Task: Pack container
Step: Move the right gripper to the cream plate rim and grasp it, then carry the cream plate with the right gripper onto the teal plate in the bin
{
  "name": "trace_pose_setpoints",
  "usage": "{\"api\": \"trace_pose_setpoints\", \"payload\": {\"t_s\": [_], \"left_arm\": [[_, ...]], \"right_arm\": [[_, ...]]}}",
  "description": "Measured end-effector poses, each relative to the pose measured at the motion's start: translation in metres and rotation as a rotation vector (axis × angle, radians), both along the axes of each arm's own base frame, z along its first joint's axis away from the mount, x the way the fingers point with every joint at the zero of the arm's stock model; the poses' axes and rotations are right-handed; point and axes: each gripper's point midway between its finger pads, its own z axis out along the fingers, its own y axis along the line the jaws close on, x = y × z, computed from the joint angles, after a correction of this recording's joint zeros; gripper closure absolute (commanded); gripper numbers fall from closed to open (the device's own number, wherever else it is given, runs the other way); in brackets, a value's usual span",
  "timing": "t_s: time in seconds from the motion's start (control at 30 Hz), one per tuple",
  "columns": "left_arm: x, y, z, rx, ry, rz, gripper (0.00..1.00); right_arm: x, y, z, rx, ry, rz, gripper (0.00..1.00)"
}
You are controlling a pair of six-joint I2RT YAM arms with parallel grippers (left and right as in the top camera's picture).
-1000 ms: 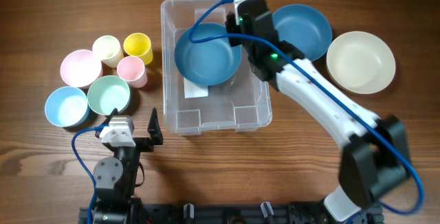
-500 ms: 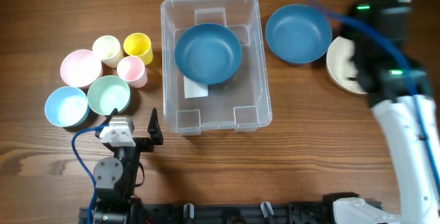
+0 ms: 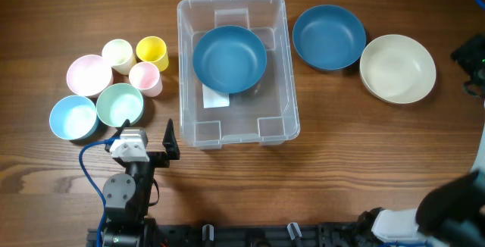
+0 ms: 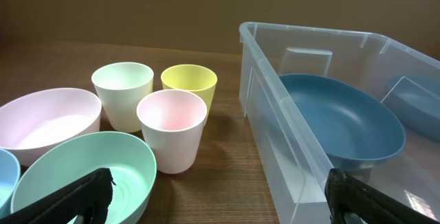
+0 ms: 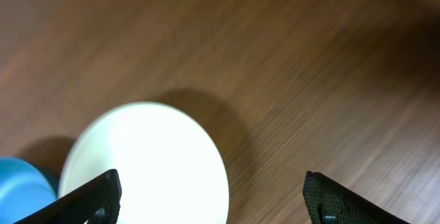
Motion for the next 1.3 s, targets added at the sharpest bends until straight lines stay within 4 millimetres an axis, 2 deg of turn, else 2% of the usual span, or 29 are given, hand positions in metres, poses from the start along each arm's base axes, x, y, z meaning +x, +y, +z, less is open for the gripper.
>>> {"api": "trace_pose_setpoints", "payload": {"t_s": [0.17,0.27,0.43,0.7,0.77,0.8,0.93,1.0,1.3], "left_arm": [[0.0,0.0,0.0,0.0,0.0,0.0,0.0],[0.0,0.0,0.0,0.0,0.0,0.0,0.0],[0.0,0.0,0.0,0.0,0.0,0.0,0.0],[0.0,0.0,0.0,0.0,0.0,0.0,0.0],[0.0,0.0,0.0,0.0,0.0,0.0,0.0],[0.0,0.0,0.0,0.0,0.0,0.0,0.0],[0.0,0.0,0.0,0.0,0.0,0.0,0.0],[0.0,0.0,0.0,0.0,0.0,0.0,0.0],[0.0,0.0,0.0,0.0,0.0,0.0,0.0]], "right_arm": [[0.013,0.011,-0.059,0.118,0.088,0.086,0.14],[0.015,0.014,-0.083,0.154,0.127,0.113,0.17],[0.015,0.015,-0.11,0.176,0.178,0.149,0.34],[0.014,0.018,-0.132,0.208,0.213,0.161,0.35],[0.013,0.018,-0.138,0.218,0.226,0.162,0.39],[0.013,0.019,-0.142,0.221,0.233,0.165,0.44],[0.013,0.019,-0.151,0.226,0.242,0.172,0.54],[0.011,0.021,-0.154,0.232,0.247,0.173,0.64],[0.008,0.023,-0.157,0.244,0.256,0.174,0.92]]}}
